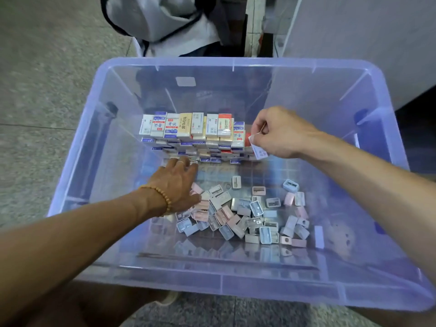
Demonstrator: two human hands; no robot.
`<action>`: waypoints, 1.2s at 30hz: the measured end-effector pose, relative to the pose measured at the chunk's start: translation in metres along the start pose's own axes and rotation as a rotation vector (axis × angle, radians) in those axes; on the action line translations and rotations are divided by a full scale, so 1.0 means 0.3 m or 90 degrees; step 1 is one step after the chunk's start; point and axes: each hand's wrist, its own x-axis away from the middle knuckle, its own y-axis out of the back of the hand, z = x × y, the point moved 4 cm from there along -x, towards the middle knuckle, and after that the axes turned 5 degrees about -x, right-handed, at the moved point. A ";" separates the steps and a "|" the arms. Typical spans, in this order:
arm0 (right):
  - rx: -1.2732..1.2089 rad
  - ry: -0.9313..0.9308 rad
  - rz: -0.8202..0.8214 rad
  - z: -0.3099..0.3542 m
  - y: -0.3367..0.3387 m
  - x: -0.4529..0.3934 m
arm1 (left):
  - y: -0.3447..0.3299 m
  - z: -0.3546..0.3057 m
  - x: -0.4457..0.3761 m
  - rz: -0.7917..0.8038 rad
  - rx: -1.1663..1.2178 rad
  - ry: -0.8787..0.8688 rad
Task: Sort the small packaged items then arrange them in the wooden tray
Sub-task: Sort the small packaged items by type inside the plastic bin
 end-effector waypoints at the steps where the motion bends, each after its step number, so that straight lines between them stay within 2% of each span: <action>1: -0.002 -0.005 0.002 -0.004 0.003 -0.003 | -0.010 0.012 -0.001 0.010 -0.014 0.020; 6: 0.013 -0.012 0.017 -0.017 0.001 -0.014 | -0.003 0.026 0.004 0.026 -0.034 -0.024; 11: -0.003 -0.001 0.005 0.010 0.020 -0.024 | 0.005 0.036 -0.007 -0.010 0.094 0.011; 16: 0.003 -0.005 0.013 0.018 0.038 -0.017 | -0.043 0.042 -0.021 0.103 0.175 -0.009; 21: 0.011 -0.006 0.047 0.012 0.025 -0.001 | -0.070 0.007 0.031 0.279 0.183 -0.050; 23: 0.008 0.000 0.044 0.015 0.031 0.000 | -0.048 0.002 0.020 0.261 0.159 -0.041; 26: 0.002 0.004 0.035 0.015 0.046 0.003 | 0.021 0.006 -0.015 0.094 0.130 0.001; 28: 0.000 0.006 0.025 0.013 0.060 0.003 | 0.050 -0.029 -0.039 0.009 0.189 -0.025; 32: -0.004 -0.002 0.009 0.004 0.094 0.004 | 0.041 -0.188 -0.098 0.015 0.234 -0.184; 36: -0.003 -0.017 0.016 -0.015 0.110 0.009 | 0.002 -0.246 -0.104 0.031 0.180 -0.244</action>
